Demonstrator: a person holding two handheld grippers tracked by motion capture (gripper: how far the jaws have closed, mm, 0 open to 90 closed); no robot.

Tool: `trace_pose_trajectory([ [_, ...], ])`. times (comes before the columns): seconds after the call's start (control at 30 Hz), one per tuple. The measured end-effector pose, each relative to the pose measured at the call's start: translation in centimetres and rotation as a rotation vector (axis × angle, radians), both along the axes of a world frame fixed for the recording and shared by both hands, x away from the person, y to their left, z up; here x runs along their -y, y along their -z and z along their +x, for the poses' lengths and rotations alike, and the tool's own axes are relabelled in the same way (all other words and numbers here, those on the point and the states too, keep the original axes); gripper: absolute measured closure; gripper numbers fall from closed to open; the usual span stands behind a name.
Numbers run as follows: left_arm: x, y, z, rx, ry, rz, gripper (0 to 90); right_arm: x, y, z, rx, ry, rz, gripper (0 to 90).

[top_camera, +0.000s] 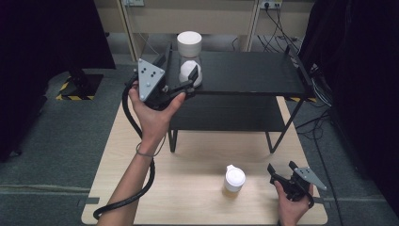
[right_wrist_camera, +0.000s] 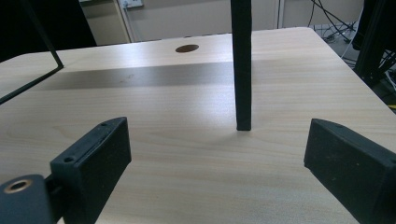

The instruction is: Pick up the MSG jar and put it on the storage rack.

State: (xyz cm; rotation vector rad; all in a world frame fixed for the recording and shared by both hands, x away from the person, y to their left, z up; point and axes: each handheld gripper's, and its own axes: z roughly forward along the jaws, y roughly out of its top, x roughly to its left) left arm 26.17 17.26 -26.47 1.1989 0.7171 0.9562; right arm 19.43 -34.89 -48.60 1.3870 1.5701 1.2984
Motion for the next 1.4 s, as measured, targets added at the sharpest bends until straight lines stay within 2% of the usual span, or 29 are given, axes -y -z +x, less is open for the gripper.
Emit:
trace_pose_trajectory([
  [0.53, -0.8, 4.4, -2.3, 0.02, 0.041, 0.016, 7.8, -0.1, 0.0, 0.0, -0.001, 0.001, -0.003, 7.5],
  [0.93, -0.7, 7.6, -3.6, 0.012, 0.073, 0.037, 7.2, 0.0, 0.0, 0.0, -0.001, 0.0, -0.002, 7.5],
  [1.27, -0.7, 10.4, -4.8, -0.006, 0.077, 0.051, 7.1, 0.0, 0.0, 0.0, -0.001, 0.001, -0.001, 7.5],
  [1.4, -0.9, 11.7, -5.4, -0.016, 0.077, 0.04, 7.1, -0.1, 0.0, 0.0, 0.0, 0.002, -0.004, 7.4],
])
